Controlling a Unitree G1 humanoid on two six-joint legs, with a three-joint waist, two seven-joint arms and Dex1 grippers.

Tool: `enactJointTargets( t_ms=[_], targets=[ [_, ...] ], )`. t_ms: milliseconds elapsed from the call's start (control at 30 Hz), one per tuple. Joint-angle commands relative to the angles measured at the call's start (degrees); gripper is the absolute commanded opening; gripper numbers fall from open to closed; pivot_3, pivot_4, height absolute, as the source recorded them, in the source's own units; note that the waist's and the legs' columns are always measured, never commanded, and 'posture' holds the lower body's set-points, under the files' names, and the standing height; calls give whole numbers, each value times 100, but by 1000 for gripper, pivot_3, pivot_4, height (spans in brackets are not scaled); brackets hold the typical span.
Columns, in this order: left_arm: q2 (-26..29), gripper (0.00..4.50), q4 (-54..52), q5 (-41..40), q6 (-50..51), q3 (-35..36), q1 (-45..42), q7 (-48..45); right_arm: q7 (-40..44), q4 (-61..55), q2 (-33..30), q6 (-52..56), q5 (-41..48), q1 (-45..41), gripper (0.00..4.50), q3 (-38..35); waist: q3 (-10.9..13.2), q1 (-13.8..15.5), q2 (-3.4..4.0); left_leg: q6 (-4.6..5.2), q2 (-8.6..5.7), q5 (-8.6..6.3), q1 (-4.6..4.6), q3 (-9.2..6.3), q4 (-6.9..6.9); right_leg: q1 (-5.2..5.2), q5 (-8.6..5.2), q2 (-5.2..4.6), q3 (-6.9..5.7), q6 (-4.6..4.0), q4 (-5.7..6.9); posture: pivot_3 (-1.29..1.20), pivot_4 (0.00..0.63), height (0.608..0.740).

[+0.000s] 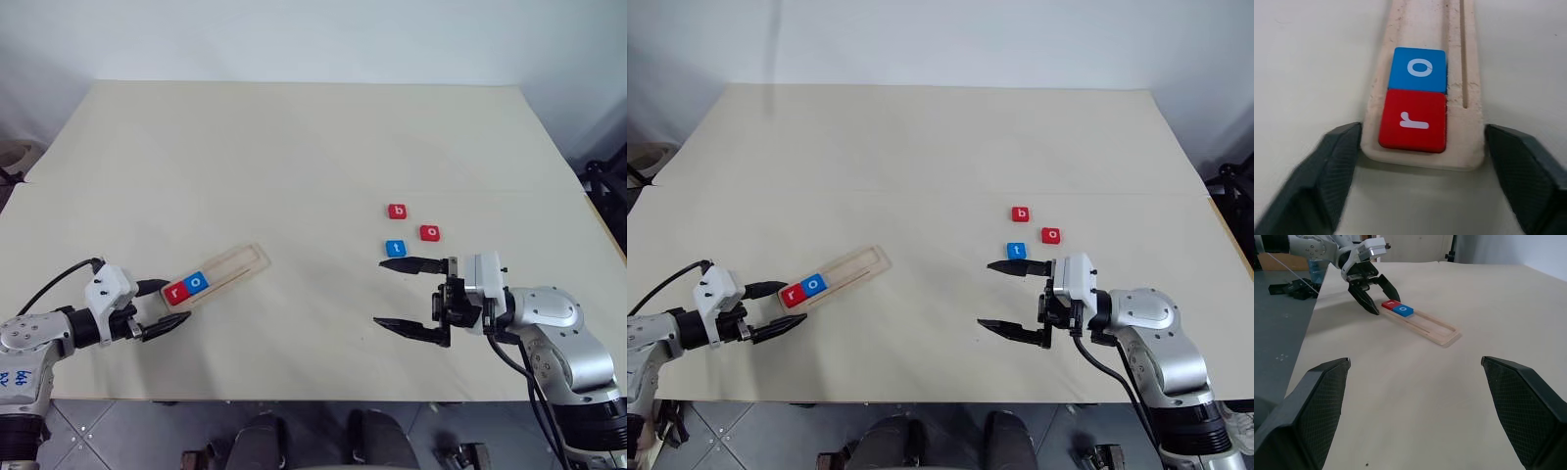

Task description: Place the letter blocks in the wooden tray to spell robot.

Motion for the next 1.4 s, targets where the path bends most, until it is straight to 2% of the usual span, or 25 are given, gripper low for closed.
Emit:
enactJointTargets(
  t_ms=[33,267,400,567,700,900,1100,1333,1400],
  targets=[
    [-32,3421,238,141,21,-148,27,-46,-23,-85,-20,-86,29,-42,4500,-108,0,4,0,0,2,0,0,0,0,0,0,-1,1,0,0,0,150,740],
    [-240,3421,9,-27,-399,-141,-233,-84,-111,4,-55,-131,-12,93,4500,-234,-2,32,3,1,1,0,0,-1,2,1,0,-3,0,0,1,0,150,740],
    [-312,3421,-445,65,-429,-521,-553,-224,-203,62,-127,-294,-120,498,4500,-514,0,128,-3,3,-12,-1,-8,1,6,0,2,-4,0,3,-2,0,150,740],
    [-507,3421,-833,269,-96,-1405,-1348,-469,-473,65,-137,-651,-286,1370,4500,-1173,-1,169,-4,3,-21,-1,-11,40,6,1,2,-3,-4,3,-3,0,150,740],
    [-626,3421,-717,590,-93,-2059,-1900,-749,-782,17,-17,-955,-374,2063,4500,-1741,-1,140,-5,3,-22,-1,-9,53,6,-1,2,-1,2,4,-4,0,150,740],
    [-1164,3421,-135,1017,0,-2811,-2763,-916,-1419,-201,550,-1511,-571,3224,4500,-2385,-1,146,-4,-7,2,4,-5,67,6,-8,2,33,29,3,-4,0,150,740],
    [-1625,3421,334,1245,161,-3065,-3156,-843,-1882,-492,992,-1758,-656,3875,4500,-2493,-1,125,-4,-7,5,4,-6,77,6,-23,2,38,50,3,0,0,150,740],
    [-1716,3421,355,1251,290,-3086,-3169,-947,-1963,-715,973,-1785,-603,4133,4500,-2450,-1,141,-4,-8,10,5,-6,76,5,-35,2,43,71,2,4,0,150,740],
    [-1783,4148,243,1107,339,-2988,-3127,-926,-1953,-727,936,-1726,-550,4126,4500,-2449,-2,141,-4,-8,10,5,-6,76,5,-36,2,43,71,2,5,0,150,740]
  ],
)
